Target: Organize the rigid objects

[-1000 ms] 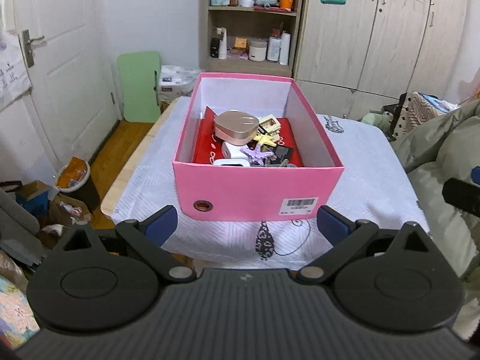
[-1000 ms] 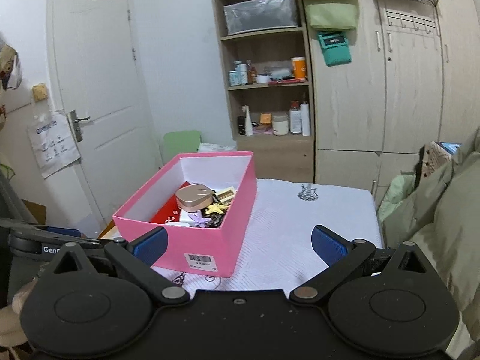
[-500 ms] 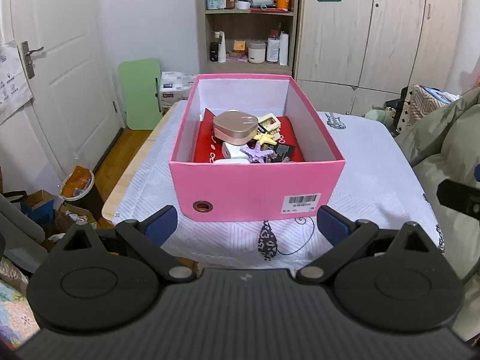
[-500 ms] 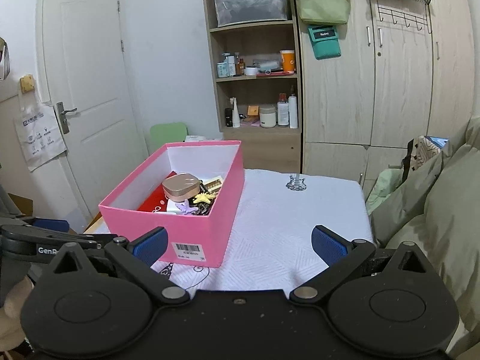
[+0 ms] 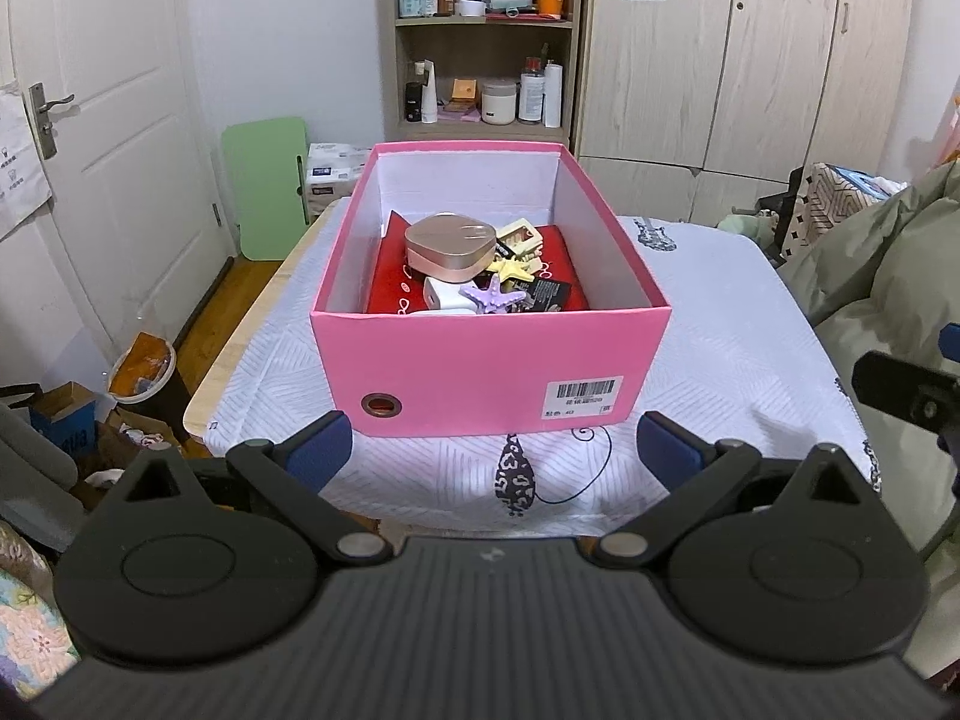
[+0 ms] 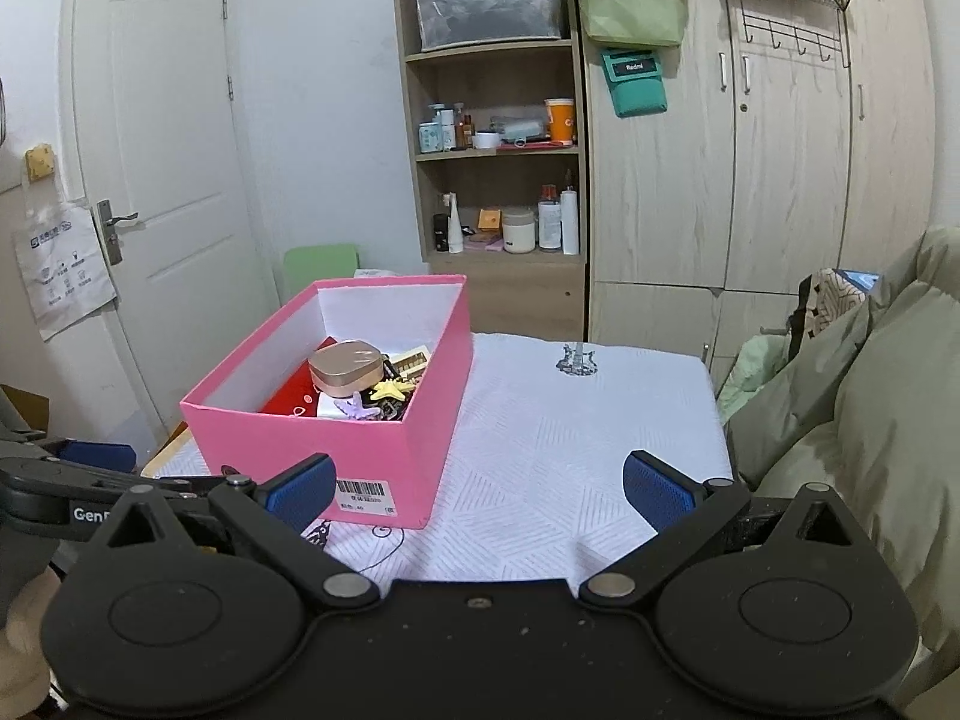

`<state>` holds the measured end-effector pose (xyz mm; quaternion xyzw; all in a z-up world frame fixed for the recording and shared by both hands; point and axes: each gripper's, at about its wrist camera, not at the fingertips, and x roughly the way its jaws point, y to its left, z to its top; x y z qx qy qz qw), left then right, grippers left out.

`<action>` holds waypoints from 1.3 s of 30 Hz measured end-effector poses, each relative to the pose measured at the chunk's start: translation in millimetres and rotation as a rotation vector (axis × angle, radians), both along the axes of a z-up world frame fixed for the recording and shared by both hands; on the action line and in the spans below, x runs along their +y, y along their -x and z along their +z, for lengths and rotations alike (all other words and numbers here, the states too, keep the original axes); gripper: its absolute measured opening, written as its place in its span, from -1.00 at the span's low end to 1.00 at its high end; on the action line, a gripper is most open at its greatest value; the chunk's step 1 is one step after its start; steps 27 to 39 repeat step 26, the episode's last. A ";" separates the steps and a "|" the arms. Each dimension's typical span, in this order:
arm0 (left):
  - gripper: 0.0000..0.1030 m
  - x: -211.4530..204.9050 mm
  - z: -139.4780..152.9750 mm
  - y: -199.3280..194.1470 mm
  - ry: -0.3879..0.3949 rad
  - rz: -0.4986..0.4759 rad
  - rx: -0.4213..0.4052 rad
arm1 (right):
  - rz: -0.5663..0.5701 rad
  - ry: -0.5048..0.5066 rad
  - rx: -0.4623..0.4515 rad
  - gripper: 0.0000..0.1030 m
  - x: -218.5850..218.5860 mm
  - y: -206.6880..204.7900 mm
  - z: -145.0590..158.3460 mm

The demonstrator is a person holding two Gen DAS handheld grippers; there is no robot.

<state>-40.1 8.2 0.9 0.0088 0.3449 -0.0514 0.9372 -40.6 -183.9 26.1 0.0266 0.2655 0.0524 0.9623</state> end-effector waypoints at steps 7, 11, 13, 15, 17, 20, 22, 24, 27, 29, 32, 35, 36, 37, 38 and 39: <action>1.00 3.7 -1.0 -0.6 0.004 0.022 -0.016 | -0.002 0.005 0.009 1.00 1.7 -1.1 -3.1; 1.00 2.5 -3.8 -2.2 -0.016 0.015 -0.015 | -0.012 0.005 0.009 1.00 -0.6 -0.2 -3.9; 1.00 1.7 -4.0 -1.1 -0.027 0.015 -0.025 | -0.015 0.001 0.008 1.00 -1.4 0.6 -4.2; 1.00 1.4 -3.4 0.7 -0.033 0.015 -0.035 | -0.016 0.000 0.010 1.00 -2.2 0.9 -4.3; 1.00 2.0 -2.8 1.6 -0.032 0.017 -0.038 | -0.017 -0.001 0.011 1.00 -3.2 0.8 -4.8; 1.00 3.1 -2.1 3.5 -0.032 0.021 -0.045 | -0.017 -0.001 0.014 1.00 -3.3 -0.7 -5.5; 1.00 2.9 -1.6 3.9 -0.035 0.024 -0.048 | -0.017 -0.004 0.010 1.00 -3.7 -0.7 -5.5; 1.00 2.3 -0.9 3.8 -0.041 0.023 -0.051 | -0.028 -0.014 0.005 1.00 -4.8 -0.7 -4.9; 1.00 1.8 -0.8 3.7 -0.043 0.022 -0.051 | -0.029 -0.010 0.004 1.00 -4.7 -0.7 -4.2; 1.00 1.8 -0.8 3.7 -0.043 0.022 -0.051 | -0.029 -0.010 0.004 1.00 -4.7 -0.7 -4.2; 1.00 1.8 -0.8 3.7 -0.043 0.022 -0.051 | -0.029 -0.010 0.004 1.00 -4.7 -0.7 -4.2; 1.00 1.8 -0.8 3.7 -0.043 0.022 -0.051 | -0.029 -0.010 0.004 1.00 -4.7 -0.7 -4.2; 1.00 1.8 -0.8 3.7 -0.043 0.022 -0.051 | -0.029 -0.010 0.004 1.00 -4.7 -0.7 -4.2; 1.00 1.8 -0.8 3.7 -0.043 0.022 -0.051 | -0.029 -0.010 0.004 1.00 -4.7 -0.7 -4.2; 1.00 1.8 -0.8 3.7 -0.043 0.022 -0.051 | -0.029 -0.010 0.004 1.00 -4.7 -0.7 -4.2; 1.00 1.8 -0.8 3.7 -0.043 0.022 -0.051 | -0.029 -0.010 0.004 1.00 -4.7 -0.7 -4.2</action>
